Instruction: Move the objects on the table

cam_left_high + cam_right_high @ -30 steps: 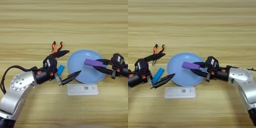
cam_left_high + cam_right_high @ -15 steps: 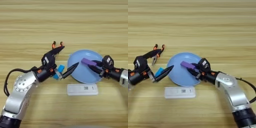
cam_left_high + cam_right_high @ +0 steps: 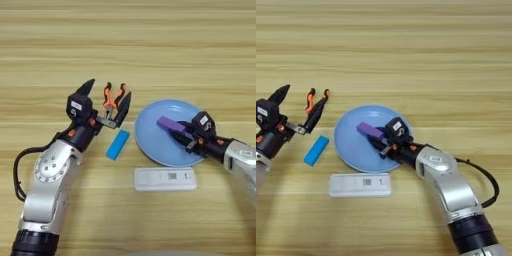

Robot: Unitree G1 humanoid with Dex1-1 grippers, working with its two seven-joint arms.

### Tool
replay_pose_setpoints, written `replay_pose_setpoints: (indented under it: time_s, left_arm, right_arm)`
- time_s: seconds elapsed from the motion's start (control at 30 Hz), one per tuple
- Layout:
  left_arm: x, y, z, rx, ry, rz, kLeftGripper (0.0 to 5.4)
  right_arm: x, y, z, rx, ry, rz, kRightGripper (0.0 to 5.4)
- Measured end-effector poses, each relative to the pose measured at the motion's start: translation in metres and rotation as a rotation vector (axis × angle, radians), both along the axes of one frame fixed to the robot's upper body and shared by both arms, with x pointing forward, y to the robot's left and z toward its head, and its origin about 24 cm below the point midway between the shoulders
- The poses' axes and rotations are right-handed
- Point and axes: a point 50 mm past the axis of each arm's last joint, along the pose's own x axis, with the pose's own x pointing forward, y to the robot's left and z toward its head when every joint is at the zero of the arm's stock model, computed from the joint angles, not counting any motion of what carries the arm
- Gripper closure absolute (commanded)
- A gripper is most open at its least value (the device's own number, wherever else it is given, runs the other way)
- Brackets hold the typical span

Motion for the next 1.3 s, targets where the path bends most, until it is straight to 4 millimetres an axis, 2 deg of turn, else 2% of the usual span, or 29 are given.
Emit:
replay_pose_setpoints:
  time_s: [0.4,0.73,0.8,1.3]
  left_arm:
    - [0.012,0.021,-0.01,-0.034,0.068,0.275,0.0]
    - [0.015,0.023,-0.007,-0.051,0.057,0.324,0.0]
    - [0.015,0.023,-0.007,-0.051,0.057,0.324,0.0]
    - [0.016,0.023,-0.005,-0.055,0.048,0.327,0.0]
  right_arm:
    - [0.004,0.0,-0.005,-0.027,0.024,-0.015,3.98]
    - [0.006,0.0,-0.006,-0.031,0.029,-0.017,3.98]
    - [0.006,0.0,-0.006,-0.031,0.029,-0.017,3.61]
    - [0.006,-0.001,-0.006,-0.04,0.025,-0.019,1.95]
